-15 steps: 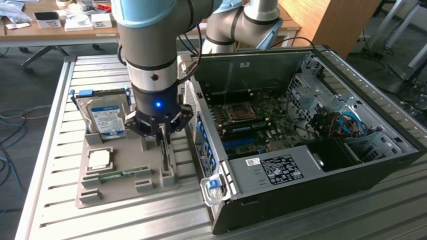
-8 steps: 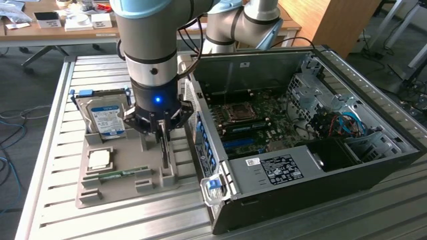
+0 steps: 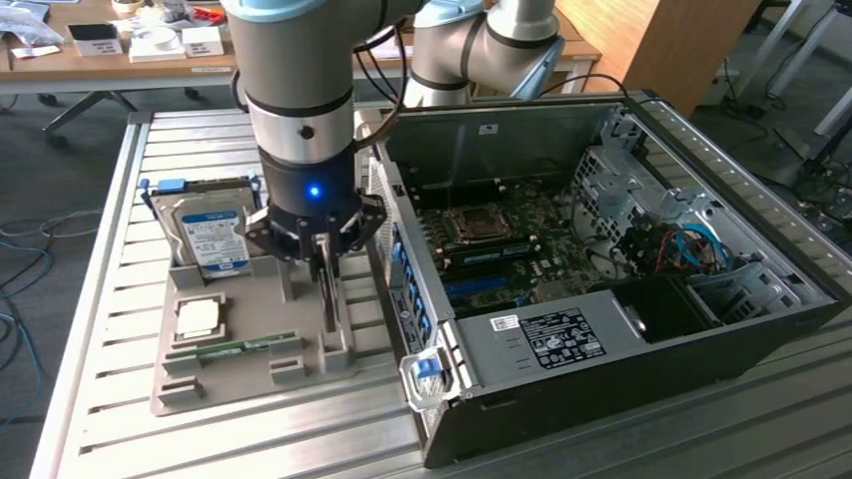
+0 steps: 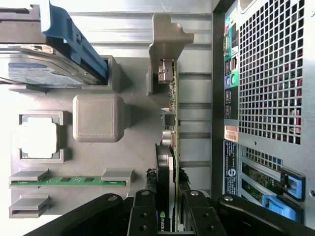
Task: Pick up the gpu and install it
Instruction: 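Pick up the gpu and move the gpu toward the slot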
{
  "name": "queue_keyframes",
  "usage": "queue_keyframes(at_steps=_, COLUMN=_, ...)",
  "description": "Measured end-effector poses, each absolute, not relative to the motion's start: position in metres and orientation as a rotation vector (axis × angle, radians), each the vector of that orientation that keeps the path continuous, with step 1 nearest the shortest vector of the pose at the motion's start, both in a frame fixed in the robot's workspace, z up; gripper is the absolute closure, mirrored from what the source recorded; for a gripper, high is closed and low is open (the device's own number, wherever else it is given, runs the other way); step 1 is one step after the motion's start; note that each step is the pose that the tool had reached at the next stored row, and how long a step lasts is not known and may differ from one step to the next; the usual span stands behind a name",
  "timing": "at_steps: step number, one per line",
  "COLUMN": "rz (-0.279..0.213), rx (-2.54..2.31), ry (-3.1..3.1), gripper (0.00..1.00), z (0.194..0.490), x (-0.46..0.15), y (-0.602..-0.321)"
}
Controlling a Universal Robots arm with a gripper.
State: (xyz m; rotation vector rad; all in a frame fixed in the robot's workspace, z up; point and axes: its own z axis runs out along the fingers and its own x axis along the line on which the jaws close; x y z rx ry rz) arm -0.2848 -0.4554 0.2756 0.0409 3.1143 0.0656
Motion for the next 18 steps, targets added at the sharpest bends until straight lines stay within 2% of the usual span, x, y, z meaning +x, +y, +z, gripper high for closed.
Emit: queue_keyframes(at_steps=18, rz=0.066, rx=0.041, ry=3.114, gripper=0.73, z=0.304, x=-0.285, y=-0.455)
